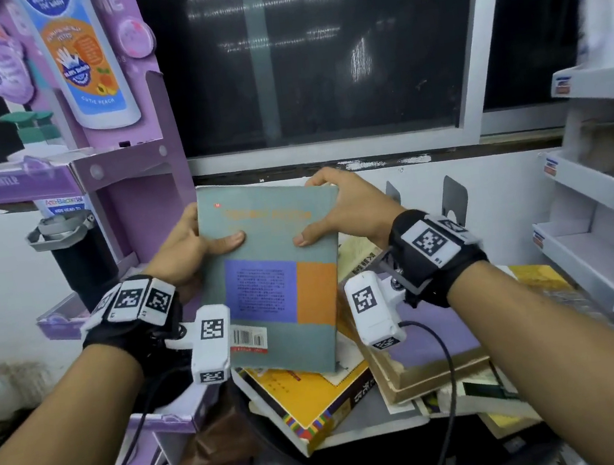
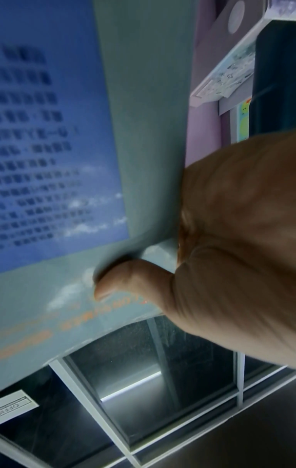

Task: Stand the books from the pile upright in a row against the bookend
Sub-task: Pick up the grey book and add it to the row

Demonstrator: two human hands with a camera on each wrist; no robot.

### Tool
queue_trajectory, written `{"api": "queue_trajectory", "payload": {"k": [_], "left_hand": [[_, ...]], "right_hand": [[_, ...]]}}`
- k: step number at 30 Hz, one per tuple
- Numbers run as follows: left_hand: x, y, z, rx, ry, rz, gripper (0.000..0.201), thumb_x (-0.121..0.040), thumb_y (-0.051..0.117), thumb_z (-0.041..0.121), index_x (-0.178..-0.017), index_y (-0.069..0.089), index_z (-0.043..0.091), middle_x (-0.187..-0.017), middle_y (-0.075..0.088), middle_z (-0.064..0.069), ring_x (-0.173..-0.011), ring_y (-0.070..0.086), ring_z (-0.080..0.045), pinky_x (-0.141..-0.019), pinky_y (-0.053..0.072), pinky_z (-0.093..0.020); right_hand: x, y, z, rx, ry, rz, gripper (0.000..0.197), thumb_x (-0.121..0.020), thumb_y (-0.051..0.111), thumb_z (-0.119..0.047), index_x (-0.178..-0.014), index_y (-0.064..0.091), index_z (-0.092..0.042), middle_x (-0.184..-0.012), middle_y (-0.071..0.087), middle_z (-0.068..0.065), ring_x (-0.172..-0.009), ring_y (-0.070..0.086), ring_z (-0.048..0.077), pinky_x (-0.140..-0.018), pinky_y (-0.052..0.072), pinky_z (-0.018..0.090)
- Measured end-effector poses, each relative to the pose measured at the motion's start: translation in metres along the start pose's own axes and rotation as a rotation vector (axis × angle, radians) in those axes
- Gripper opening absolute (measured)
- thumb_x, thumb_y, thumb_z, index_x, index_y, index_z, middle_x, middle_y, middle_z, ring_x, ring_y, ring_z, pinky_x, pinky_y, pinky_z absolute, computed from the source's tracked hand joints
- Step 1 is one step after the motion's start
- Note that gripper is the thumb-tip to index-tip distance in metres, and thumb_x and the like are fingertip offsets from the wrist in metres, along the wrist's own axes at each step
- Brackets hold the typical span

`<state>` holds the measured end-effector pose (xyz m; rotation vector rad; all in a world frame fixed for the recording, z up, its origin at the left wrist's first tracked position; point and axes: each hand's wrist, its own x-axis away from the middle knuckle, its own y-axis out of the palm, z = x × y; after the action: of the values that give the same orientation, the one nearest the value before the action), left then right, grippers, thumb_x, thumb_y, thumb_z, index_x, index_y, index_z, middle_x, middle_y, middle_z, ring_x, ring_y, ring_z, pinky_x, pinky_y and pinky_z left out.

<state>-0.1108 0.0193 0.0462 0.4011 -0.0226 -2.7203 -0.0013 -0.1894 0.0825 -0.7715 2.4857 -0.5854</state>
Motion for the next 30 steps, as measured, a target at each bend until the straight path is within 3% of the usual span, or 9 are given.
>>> {"api": "queue_trajectory", "payload": {"k": [2,4,8,14,16,18,21,26,30], "left_hand": [[-0.001,0.006,0.004,0.020,0.033,-0.003,0.069,-0.073,0.065,-0.010,-0.134,0.037,0.004,-0.125,0.060,-0.019,-0.095,0.069,-0.022,-0.070,0.059,-0.032],[-0.003,0.010,0.008,0.029,0.053,-0.023,0.075,-0.068,0.071,-0.010,-0.133,0.037,0.006,-0.125,0.059,-0.019,-0.095,0.069,-0.021,-0.070,0.058,-0.032],[-0.008,0.017,0.019,0.023,0.099,-0.085,0.077,-0.064,0.072,-0.006,-0.133,0.039,0.004,-0.121,0.062,-0.019,-0.104,0.066,-0.028,-0.078,0.057,-0.036],[-0.020,0.034,0.032,0.031,0.146,-0.168,0.066,-0.069,0.065,-0.005,-0.131,0.045,0.004,-0.121,0.062,-0.019,-0.106,0.065,-0.028,-0.082,0.056,-0.036],[-0.024,0.043,0.034,0.051,0.157,-0.174,0.064,-0.069,0.064,-0.006,-0.130,0.046,0.006,-0.121,0.062,-0.019,-0.104,0.066,-0.026,-0.080,0.056,-0.035],[-0.029,0.053,0.035,0.062,0.158,-0.186,0.061,-0.069,0.064,-0.005,-0.126,0.048,0.008,-0.117,0.065,-0.015,-0.102,0.067,-0.025,-0.079,0.056,-0.033],[-0.038,0.069,0.035,0.017,0.154,-0.223,0.062,-0.070,0.066,-0.003,-0.129,0.047,0.001,-0.120,0.064,-0.017,-0.106,0.066,-0.027,-0.083,0.055,-0.034],[-0.050,0.100,0.032,-0.071,0.127,-0.260,0.062,-0.069,0.070,0.001,-0.128,0.050,0.001,-0.118,0.067,-0.014,-0.105,0.067,-0.025,-0.082,0.056,-0.033],[-0.060,0.123,0.024,-0.141,0.088,-0.268,0.067,-0.070,0.075,0.007,-0.132,0.048,0.008,-0.123,0.065,-0.010,-0.108,0.065,-0.022,-0.084,0.057,-0.033]], "right_hand": [[0.005,-0.008,-0.005,0.043,-0.046,0.007,0.066,-0.043,0.094,-0.031,-0.097,0.057,-0.026,-0.103,0.065,0.000,-0.096,0.064,0.021,-0.084,0.055,0.045],[0.008,-0.016,-0.008,0.032,-0.096,0.012,0.061,-0.050,0.094,-0.024,-0.097,0.057,-0.021,-0.100,0.065,0.001,-0.092,0.065,0.022,-0.080,0.057,0.047],[0.013,-0.031,-0.014,-0.032,-0.145,0.014,0.051,-0.059,0.091,-0.017,-0.098,0.058,-0.021,-0.094,0.064,0.003,-0.080,0.065,0.024,-0.063,0.058,0.055],[0.016,-0.057,-0.027,-0.015,-0.203,-0.022,0.046,-0.067,0.087,-0.019,-0.109,0.067,-0.025,-0.104,0.070,0.008,-0.086,0.071,0.028,-0.063,0.060,0.050],[0.015,-0.065,-0.029,-0.021,-0.213,0.007,0.046,-0.067,0.087,-0.019,-0.108,0.069,-0.023,-0.102,0.071,0.007,-0.086,0.071,0.028,-0.058,0.060,0.044],[0.016,-0.072,-0.029,-0.008,-0.223,0.056,0.046,-0.064,0.088,-0.021,-0.106,0.070,-0.023,-0.099,0.072,0.003,-0.083,0.071,0.022,-0.053,0.054,0.030],[0.018,-0.084,-0.025,0.068,-0.247,0.124,0.047,-0.061,0.089,-0.028,-0.104,0.071,-0.026,-0.096,0.072,-0.006,-0.089,0.069,0.015,-0.062,0.052,0.023],[0.025,-0.104,-0.009,0.141,-0.240,0.218,0.050,-0.061,0.090,-0.026,-0.107,0.071,-0.023,-0.099,0.070,-0.008,-0.093,0.066,0.011,-0.083,0.057,0.032],[0.030,-0.119,0.006,0.173,-0.215,0.288,0.048,-0.062,0.089,-0.026,-0.106,0.071,-0.023,-0.099,0.069,-0.007,-0.091,0.065,0.010,-0.082,0.058,0.031]]}}
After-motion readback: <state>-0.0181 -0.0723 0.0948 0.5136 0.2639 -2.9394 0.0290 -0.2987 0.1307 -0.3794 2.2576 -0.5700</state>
